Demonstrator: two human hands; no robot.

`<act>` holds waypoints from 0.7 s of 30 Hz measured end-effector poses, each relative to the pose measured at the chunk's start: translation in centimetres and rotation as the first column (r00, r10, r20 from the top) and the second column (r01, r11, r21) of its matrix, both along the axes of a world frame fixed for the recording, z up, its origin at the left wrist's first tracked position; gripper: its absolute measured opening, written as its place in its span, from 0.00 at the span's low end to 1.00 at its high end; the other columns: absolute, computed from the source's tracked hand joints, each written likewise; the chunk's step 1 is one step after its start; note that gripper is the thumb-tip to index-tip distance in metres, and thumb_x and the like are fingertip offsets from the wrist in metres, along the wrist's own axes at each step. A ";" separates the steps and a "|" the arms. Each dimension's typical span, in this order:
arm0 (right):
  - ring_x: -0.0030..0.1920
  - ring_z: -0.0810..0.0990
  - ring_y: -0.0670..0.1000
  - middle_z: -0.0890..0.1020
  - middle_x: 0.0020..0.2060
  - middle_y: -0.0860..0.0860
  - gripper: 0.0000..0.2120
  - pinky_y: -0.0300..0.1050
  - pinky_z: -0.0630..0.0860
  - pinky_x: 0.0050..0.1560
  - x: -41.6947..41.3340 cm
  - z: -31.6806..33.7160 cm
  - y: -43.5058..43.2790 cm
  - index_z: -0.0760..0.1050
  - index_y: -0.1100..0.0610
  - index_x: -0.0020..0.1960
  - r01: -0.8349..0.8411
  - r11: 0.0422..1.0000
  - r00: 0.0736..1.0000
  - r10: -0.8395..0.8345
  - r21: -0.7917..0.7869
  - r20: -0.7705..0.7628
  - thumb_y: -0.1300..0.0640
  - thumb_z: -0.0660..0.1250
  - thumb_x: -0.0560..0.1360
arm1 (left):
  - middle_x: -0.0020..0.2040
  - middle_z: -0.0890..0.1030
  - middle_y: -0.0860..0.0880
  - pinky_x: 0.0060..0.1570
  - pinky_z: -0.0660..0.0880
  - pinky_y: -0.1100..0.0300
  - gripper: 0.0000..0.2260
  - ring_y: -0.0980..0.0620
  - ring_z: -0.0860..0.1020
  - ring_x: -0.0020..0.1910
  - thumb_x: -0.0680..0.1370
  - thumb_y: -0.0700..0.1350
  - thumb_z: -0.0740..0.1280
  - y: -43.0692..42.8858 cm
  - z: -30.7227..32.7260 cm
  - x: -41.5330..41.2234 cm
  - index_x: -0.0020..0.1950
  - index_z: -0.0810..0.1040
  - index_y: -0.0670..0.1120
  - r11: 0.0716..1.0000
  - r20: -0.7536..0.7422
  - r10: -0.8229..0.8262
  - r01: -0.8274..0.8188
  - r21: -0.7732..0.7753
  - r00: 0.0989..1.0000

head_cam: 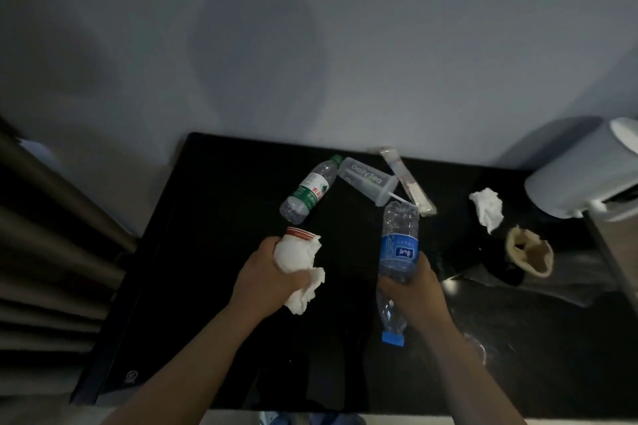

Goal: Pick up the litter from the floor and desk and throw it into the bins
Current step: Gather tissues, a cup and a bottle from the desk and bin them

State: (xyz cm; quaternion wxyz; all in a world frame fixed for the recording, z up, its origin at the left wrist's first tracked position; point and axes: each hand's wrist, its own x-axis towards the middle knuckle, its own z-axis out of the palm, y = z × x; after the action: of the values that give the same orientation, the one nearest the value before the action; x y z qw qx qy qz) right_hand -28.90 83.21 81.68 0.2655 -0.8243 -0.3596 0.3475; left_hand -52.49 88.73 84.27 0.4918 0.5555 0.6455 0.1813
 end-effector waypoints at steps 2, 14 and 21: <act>0.40 0.81 0.47 0.79 0.47 0.52 0.23 0.37 0.72 0.32 0.2 0.8 -1.7 0.68 0.53 0.56 0.033 0.999 0.999 -0.033 0.031 0.006 0.58 0.74 0.65 | 0.46 0.74 0.58 0.35 0.69 0.65 0.28 0.61 0.75 0.42 0.66 0.52 0.76 -0.3 0.2 0.6 0.62 0.68 0.52 1.000 0.002 -0.025 0.025 -0.012 1.000; 0.41 0.81 0.45 0.80 0.45 0.48 0.23 0.37 0.73 0.34 5.6 4.4 -10.5 0.66 0.50 0.58 0.242 0.960 0.969 -0.231 0.144 -0.086 0.61 0.73 0.69 | 0.49 0.78 0.56 0.44 0.76 0.58 0.28 0.58 0.78 0.46 0.64 0.52 0.76 -3.8 2.7 9.3 0.60 0.70 0.54 0.972 0.069 -0.234 0.232 0.038 0.970; 0.42 0.80 0.45 0.80 0.45 0.46 0.24 0.39 0.73 0.36 14.1 6.2 -20.7 0.68 0.50 0.60 0.427 0.877 0.904 -0.422 0.221 -0.073 0.60 0.73 0.67 | 0.47 0.78 0.55 0.43 0.77 0.58 0.25 0.57 0.78 0.45 0.65 0.49 0.76 -10.7 4.6 20.9 0.59 0.71 0.54 0.915 0.068 -0.400 0.394 0.086 0.914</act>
State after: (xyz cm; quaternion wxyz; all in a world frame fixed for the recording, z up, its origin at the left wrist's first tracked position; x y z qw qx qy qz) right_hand -14.83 62.48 87.89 0.4335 -0.8423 -0.2055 0.2458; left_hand -31.59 78.05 88.86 0.5253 0.6839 0.4910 0.1235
